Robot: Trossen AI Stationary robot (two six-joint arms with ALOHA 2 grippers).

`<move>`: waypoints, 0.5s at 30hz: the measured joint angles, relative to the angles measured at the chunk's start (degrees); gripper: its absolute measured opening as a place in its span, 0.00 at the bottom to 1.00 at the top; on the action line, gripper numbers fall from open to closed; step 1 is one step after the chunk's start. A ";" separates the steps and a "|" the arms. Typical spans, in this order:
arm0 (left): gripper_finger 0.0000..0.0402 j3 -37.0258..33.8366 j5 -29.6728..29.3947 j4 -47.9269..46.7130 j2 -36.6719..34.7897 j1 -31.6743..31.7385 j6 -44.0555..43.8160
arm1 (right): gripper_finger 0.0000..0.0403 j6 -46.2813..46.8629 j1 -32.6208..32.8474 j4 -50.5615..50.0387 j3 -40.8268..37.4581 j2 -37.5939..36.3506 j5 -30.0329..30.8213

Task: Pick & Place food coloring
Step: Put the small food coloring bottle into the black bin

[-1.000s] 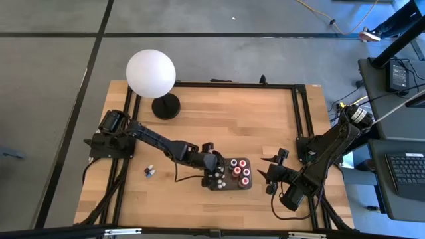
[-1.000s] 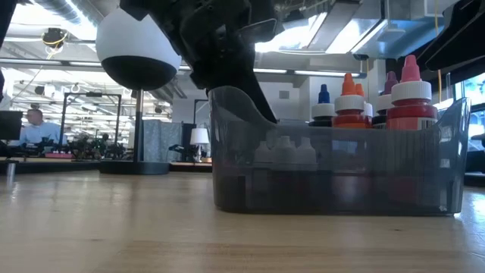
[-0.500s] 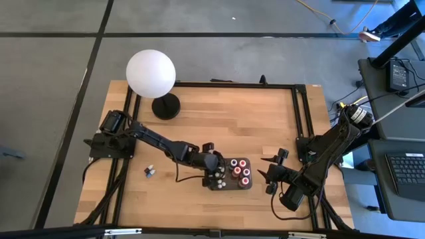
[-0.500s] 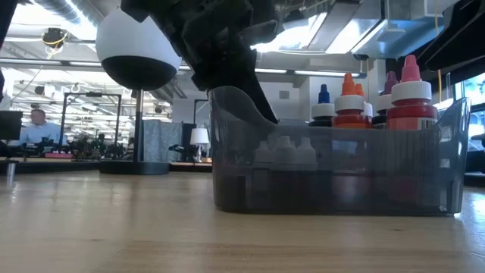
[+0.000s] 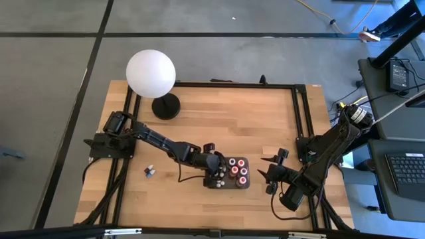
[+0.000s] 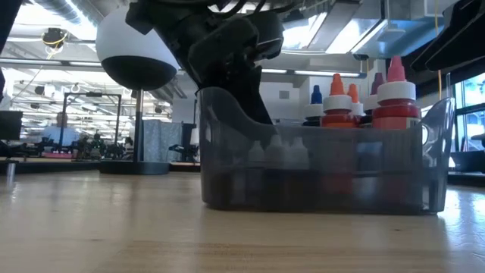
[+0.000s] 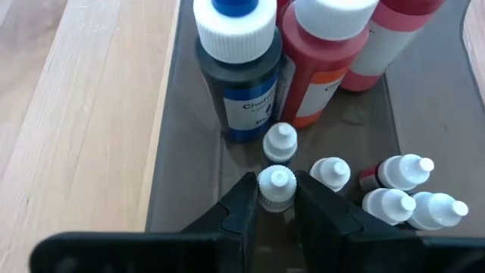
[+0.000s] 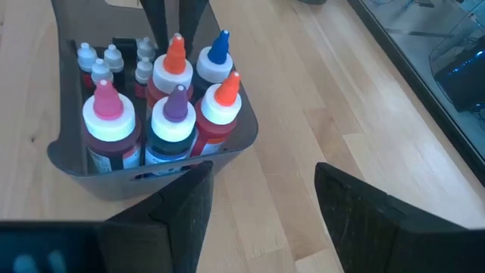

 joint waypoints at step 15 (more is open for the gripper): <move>0.24 -0.05 0.20 0.88 0.00 0.00 -0.08 | 0.58 -0.01 -0.01 -0.03 0.02 0.00 0.00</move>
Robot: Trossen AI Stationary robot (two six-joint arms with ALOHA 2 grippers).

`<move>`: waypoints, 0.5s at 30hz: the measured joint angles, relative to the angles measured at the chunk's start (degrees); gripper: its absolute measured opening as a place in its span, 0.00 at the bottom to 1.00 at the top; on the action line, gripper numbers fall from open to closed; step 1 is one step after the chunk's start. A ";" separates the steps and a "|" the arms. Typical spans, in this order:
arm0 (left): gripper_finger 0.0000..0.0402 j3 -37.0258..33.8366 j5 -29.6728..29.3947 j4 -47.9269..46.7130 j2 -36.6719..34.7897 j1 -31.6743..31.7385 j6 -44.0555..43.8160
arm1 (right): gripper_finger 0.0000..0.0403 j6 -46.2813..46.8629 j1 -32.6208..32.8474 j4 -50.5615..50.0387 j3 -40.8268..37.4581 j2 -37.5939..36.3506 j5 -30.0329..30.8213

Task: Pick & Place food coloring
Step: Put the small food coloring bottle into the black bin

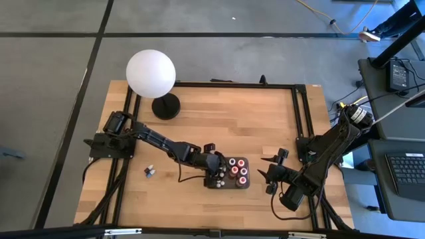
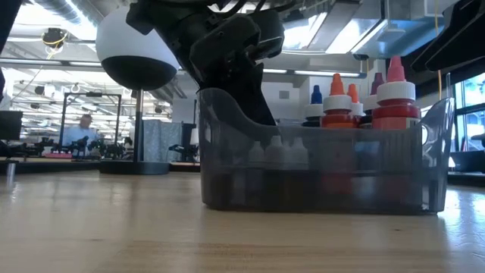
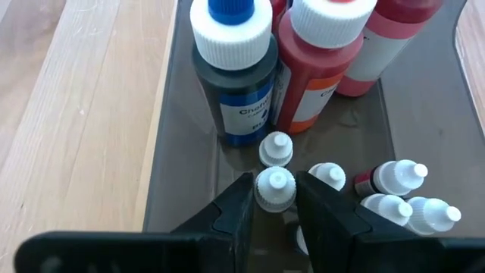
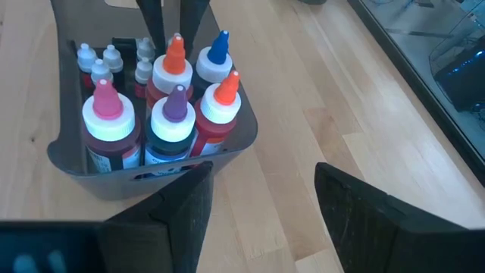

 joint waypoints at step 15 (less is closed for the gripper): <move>0.37 -0.11 0.25 -0.17 -0.46 0.00 0.05 | 0.58 0.00 0.01 0.02 -0.02 0.00 -0.01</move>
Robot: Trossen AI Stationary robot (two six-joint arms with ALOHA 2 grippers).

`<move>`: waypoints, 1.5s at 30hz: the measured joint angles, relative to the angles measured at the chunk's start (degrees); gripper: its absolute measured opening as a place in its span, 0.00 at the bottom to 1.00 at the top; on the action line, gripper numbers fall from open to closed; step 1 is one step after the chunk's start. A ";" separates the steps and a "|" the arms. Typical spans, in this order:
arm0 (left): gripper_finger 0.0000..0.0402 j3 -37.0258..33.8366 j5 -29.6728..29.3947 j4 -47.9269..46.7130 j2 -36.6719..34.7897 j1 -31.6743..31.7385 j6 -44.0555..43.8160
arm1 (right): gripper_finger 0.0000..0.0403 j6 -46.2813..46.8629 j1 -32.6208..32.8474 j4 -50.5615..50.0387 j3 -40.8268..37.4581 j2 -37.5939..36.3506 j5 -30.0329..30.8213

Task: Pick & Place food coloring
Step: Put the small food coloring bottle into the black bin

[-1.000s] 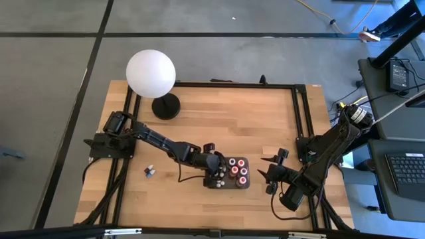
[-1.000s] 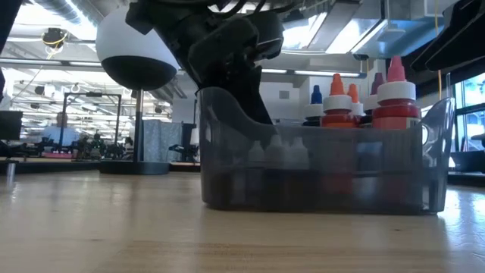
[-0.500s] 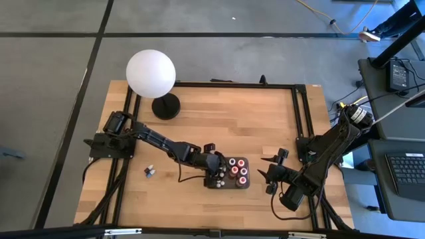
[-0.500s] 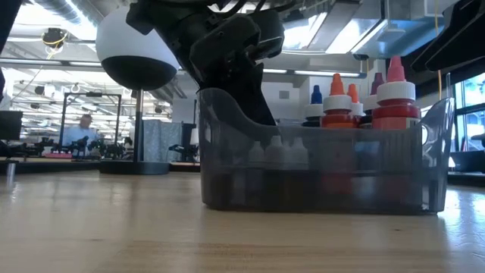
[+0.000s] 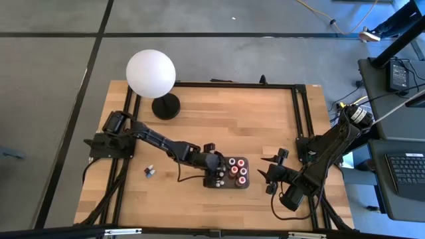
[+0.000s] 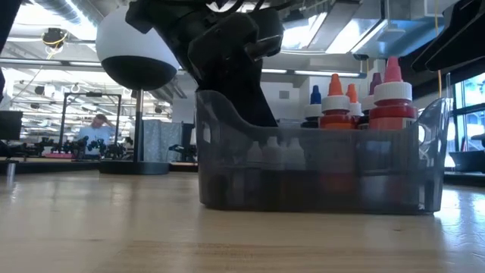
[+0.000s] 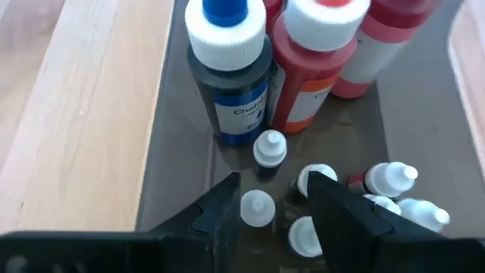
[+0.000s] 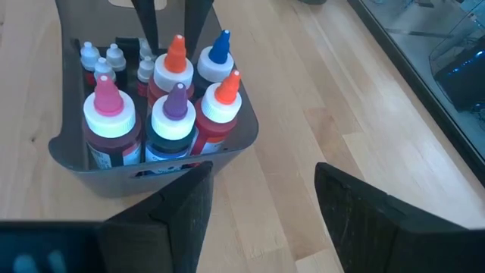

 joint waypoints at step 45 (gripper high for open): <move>0.35 -17.62 11.79 -54.81 -24.28 -18.21 -69.10 | 0.58 0.02 0.00 0.26 0.00 0.00 -0.02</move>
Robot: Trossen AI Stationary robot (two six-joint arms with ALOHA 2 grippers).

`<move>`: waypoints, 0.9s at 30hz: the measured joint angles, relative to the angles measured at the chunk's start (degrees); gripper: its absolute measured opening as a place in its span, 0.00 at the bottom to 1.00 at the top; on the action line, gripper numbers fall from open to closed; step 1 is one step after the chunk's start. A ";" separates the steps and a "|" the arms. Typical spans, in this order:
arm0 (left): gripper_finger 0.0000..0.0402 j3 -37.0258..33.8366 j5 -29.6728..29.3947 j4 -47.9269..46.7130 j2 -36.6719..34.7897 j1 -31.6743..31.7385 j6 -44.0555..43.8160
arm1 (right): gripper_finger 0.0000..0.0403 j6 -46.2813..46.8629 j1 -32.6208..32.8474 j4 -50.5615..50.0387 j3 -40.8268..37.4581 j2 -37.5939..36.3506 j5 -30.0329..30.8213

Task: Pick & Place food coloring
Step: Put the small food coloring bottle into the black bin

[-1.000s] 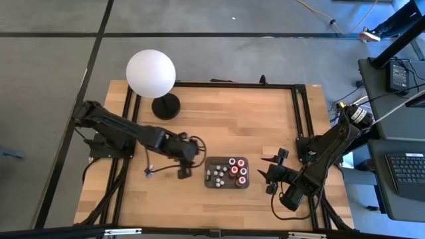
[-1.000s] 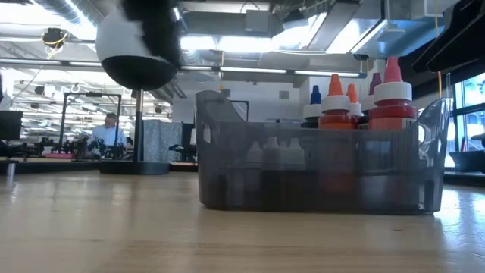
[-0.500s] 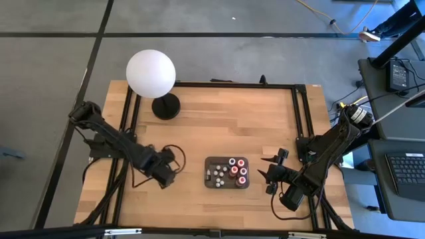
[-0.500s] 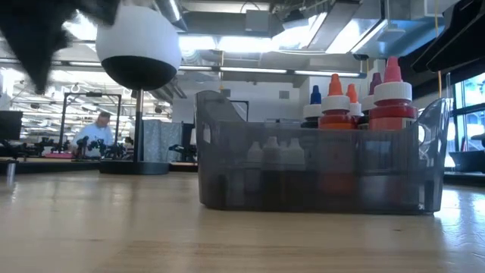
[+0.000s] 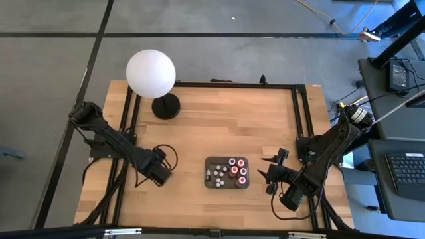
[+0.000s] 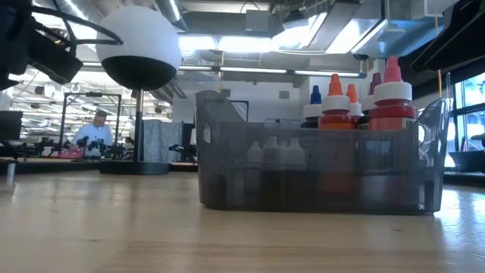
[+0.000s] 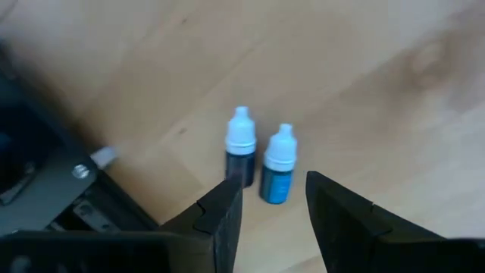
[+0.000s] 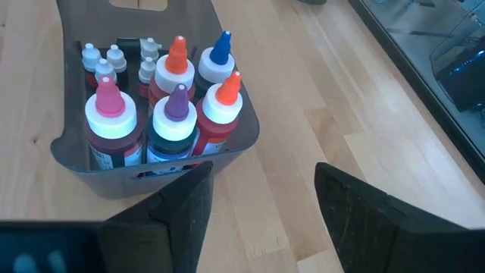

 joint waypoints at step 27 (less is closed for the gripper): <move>0.27 -0.03 3.30 5.32 9.33 0.11 4.58 | 0.58 0.13 -0.01 0.17 0.00 0.00 0.06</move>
